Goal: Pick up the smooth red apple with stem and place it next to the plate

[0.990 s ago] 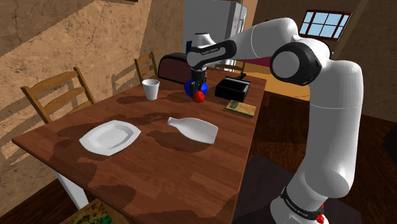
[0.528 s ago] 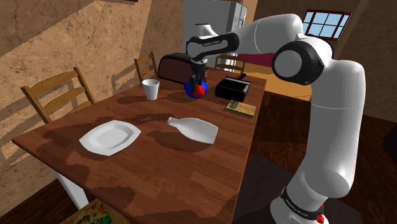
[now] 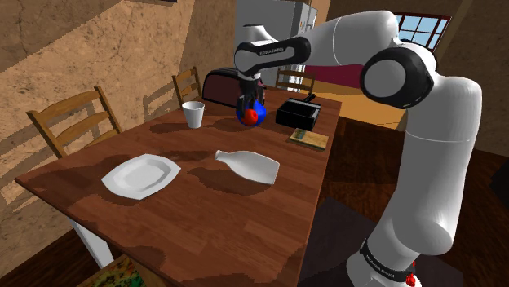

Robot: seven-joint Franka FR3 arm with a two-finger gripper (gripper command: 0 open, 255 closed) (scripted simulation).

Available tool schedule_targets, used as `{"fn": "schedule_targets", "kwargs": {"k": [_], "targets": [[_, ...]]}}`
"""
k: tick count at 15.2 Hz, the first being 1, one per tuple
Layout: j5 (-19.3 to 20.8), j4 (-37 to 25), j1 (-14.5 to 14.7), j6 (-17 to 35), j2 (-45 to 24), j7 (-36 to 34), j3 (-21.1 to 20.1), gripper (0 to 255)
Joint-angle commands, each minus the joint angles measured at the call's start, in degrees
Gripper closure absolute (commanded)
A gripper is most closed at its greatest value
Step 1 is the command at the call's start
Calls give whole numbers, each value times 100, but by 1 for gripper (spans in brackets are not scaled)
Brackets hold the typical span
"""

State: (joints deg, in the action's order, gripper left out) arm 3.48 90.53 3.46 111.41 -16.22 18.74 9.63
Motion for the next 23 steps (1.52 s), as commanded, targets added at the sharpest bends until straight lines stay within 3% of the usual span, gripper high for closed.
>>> {"fn": "schedule_targets", "kwargs": {"k": [1,9,17,23], "targets": [[86,364,174,78,267,-263,-66,255],[310,1037,806,111,801,-1328,-438,255],[434,1247,1406,-5,997,-2411,-890,255],[458,1593,1400,430,904,-2466,-885,255]]}}
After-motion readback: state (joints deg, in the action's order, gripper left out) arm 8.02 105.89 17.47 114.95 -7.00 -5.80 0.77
